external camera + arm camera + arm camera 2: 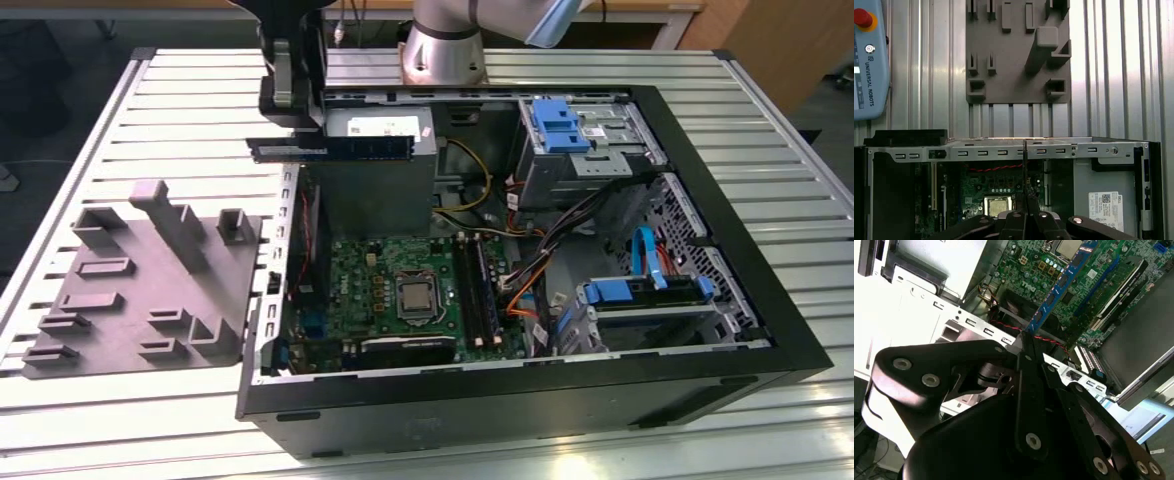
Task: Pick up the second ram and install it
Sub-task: 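Pick up the second ram and move it above second insertion slot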
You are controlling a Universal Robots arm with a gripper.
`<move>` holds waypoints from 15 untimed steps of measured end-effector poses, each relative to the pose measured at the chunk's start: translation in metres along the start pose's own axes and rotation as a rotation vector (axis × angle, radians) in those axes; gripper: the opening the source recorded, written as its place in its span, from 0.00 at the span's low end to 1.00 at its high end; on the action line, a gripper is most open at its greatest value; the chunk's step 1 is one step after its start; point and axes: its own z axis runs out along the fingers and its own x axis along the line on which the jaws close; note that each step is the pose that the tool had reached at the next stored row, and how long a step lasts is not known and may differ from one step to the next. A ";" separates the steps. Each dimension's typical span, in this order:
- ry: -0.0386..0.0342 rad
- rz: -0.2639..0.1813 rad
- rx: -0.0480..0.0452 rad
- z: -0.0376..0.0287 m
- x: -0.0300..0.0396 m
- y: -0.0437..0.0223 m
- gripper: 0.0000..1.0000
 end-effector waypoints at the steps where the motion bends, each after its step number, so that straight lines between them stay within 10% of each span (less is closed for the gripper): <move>1: 0.0000 0.000 0.0000 0.0000 0.0000 -0.0001 0.12; 15: 0.0000 0.000 0.0000 0.0003 -0.0002 -0.0038 0.12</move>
